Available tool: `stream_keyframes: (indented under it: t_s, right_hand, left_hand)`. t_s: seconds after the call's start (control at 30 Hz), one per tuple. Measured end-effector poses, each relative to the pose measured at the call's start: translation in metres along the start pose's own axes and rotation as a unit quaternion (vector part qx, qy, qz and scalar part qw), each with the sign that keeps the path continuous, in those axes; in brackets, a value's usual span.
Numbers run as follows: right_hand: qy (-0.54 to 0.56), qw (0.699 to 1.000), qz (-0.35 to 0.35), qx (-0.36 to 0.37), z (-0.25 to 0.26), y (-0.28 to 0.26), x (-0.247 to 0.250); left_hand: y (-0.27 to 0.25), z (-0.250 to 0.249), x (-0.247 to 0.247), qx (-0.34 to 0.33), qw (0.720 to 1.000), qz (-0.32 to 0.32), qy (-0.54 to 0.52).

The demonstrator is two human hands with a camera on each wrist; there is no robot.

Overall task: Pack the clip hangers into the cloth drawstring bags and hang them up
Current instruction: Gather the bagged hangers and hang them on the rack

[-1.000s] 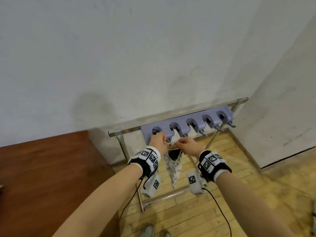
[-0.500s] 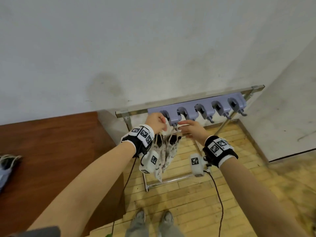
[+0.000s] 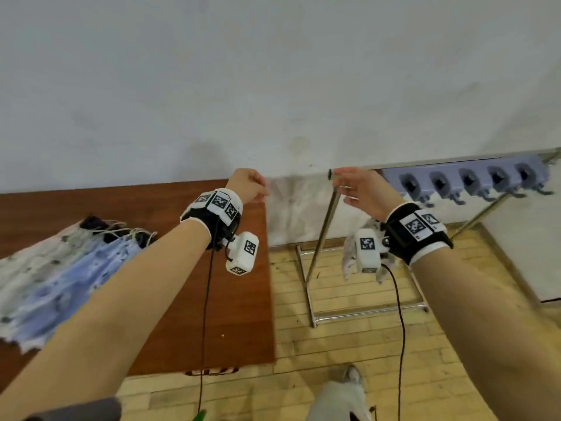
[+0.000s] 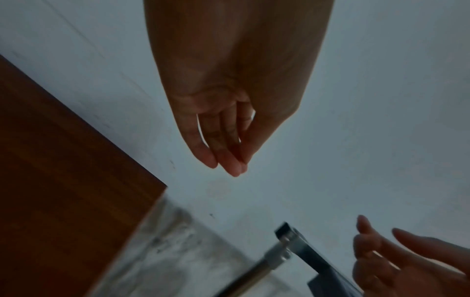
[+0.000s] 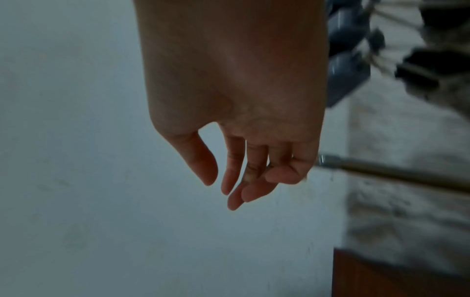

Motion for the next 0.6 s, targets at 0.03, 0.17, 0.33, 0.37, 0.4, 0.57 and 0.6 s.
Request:
stream_keyframes:
  t_s: [0.03,0.17,0.33,0.37,0.4,0.57,0.6]
  right_hand:
    - [0.017,1.000,0.013,-0.008,-0.010,0.006,-0.031]
    - [0.026,0.997,0.053,-0.058,-0.045,0.026,-0.148]
    - [-0.073,0.990,0.054,-0.104,-0.081,0.043,-0.275]
    - [-0.082,0.989,0.050,-0.113,-0.088,0.047,-0.290]
    - [-0.090,0.987,0.046,-0.122,-0.094,0.052,-0.305]
    - [-0.107,0.981,0.017,-0.164,-0.120,0.076,-0.355]
    - [-0.099,0.980,0.010,-0.170,-0.125,0.083,-0.362]
  left_hand:
    - [-0.011,0.013,0.026,0.013,1.000,-0.002,-0.006]
    - [-0.060,0.073,0.126,0.072,0.997,-0.022,-0.007]
    - [-0.104,0.150,0.236,0.125,0.991,-0.047,-0.013]
    - [-0.107,0.161,0.251,0.130,0.990,-0.054,-0.015]
    - [-0.110,0.171,0.264,0.134,0.989,-0.063,-0.014]
    - [-0.112,0.220,0.306,0.166,0.983,-0.075,-0.010]
    - [-0.107,0.232,0.312,0.168,0.983,-0.080,-0.006]
Point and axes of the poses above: each hand's wrist, its own y-axis towards the middle knuckle, its own x-axis out of the back of the hand, z = x × y, the point moved 5 cm from there along y, towards the middle knuckle, and after that the axes turned 14 degrees about -x, right-handed, at the moved point
